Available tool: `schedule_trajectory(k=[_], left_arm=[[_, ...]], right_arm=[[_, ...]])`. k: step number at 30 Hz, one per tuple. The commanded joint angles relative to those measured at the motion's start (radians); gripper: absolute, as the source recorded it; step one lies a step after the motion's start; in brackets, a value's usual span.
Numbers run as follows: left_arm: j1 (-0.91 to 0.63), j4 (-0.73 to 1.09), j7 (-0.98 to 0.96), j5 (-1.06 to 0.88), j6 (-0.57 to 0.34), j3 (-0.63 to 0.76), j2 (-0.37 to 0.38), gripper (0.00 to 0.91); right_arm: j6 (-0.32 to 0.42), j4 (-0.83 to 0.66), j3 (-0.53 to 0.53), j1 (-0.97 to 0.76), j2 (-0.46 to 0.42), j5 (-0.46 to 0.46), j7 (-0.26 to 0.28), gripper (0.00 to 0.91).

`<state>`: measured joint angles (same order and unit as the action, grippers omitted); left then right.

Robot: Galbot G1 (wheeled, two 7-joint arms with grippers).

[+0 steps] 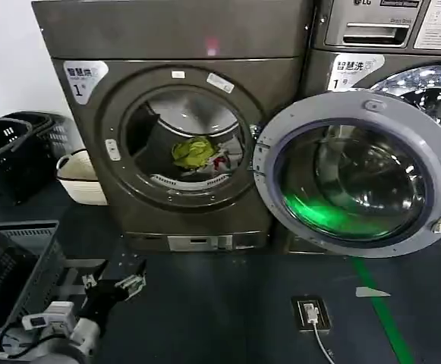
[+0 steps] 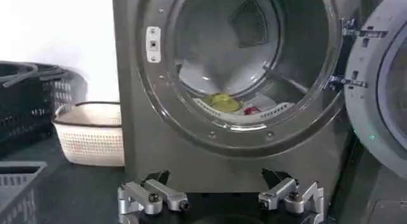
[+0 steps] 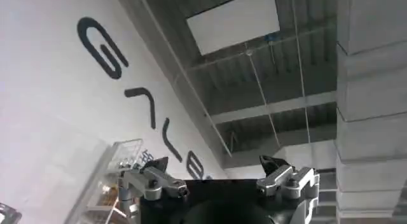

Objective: Grasp the clothes from the dryer.

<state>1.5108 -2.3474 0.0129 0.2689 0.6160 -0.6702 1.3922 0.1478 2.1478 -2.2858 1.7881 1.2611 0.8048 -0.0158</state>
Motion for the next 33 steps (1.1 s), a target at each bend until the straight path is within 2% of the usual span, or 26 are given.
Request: schedule_trajectory(k=[1, 5, 23, 33], left_arm=[[0.000, -0.001, 0.003, 0.000, -0.001, 0.000, -0.001, 0.907], [-0.006, 0.004, 0.011, -0.002, -0.017, 0.007, -0.002, 0.907], [-0.031, 0.028, 0.031, -0.025, -0.118, 0.031, -0.015, 0.907], [-0.034, 0.034, -0.005, -0.019, -0.117, 0.027, -0.015, 0.907]], right_arm=[[0.007, 0.001, 0.001, 0.001, 0.001, 0.008, 0.000, 0.907], [0.035, -0.005, 0.002, -0.001, -0.003, 0.007, -0.001, 0.907], [0.048, -0.010, -0.017, 0.010, 0.003, 0.010, 0.008, 0.907], [0.047, -0.003, -0.012, 0.010, 0.003, 0.009, 0.012, 0.907]])
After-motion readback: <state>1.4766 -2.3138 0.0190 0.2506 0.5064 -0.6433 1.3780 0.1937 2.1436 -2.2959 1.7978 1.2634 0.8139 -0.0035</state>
